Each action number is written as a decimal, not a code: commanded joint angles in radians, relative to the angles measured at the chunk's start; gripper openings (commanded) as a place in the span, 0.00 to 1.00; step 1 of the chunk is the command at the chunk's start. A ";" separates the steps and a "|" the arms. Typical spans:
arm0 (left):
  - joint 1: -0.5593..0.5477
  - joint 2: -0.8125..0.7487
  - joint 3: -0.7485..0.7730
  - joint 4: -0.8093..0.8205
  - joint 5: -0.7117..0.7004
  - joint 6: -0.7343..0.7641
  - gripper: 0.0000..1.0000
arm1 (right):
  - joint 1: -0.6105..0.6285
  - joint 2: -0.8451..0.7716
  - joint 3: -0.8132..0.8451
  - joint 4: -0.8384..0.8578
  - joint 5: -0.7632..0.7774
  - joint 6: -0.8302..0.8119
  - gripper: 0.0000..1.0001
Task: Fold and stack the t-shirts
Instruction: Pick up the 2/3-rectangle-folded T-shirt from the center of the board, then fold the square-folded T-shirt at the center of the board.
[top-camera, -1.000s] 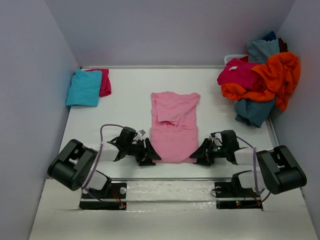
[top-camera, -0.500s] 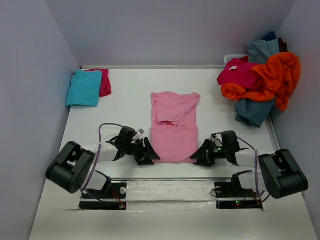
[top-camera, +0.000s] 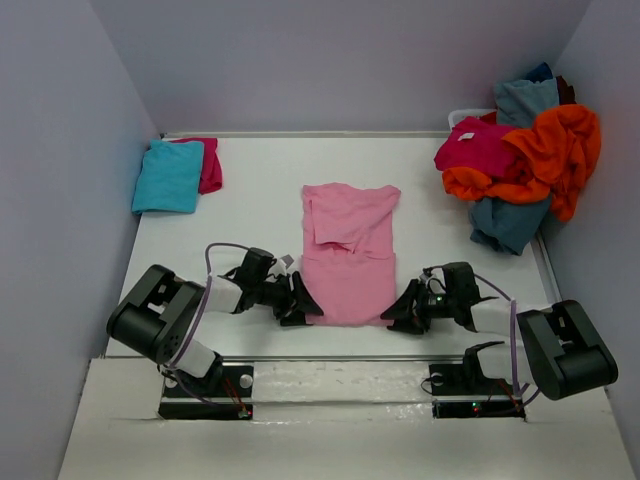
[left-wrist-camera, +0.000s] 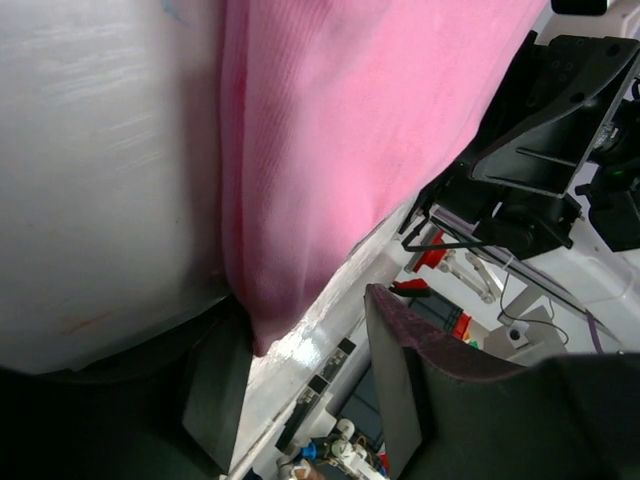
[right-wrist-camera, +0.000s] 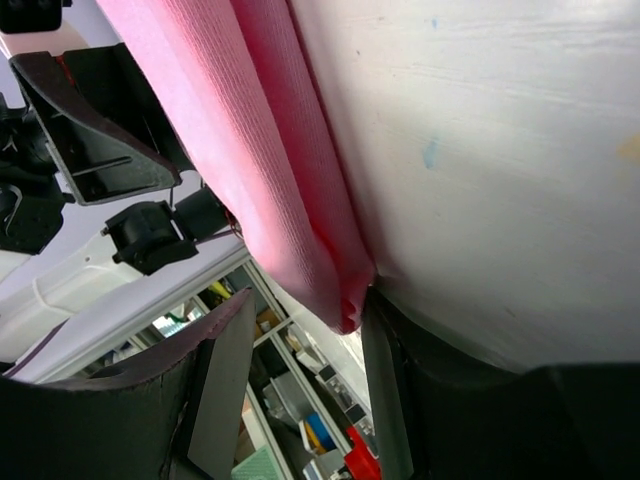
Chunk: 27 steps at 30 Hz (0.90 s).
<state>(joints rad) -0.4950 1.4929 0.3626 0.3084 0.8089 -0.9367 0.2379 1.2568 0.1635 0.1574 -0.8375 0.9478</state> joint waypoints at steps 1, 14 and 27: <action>0.006 0.047 -0.045 -0.088 -0.198 0.090 0.57 | 0.011 0.001 -0.025 -0.047 0.072 -0.037 0.52; 0.006 -0.029 -0.042 -0.120 -0.208 0.090 0.06 | 0.011 -0.016 -0.004 -0.070 0.080 -0.041 0.19; -0.007 -0.201 0.079 -0.336 -0.295 0.174 0.06 | 0.011 -0.175 0.143 -0.335 0.109 -0.150 0.07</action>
<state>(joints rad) -0.4953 1.3567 0.3859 0.1101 0.6136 -0.8307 0.2440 1.1484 0.2108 -0.0265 -0.7677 0.8742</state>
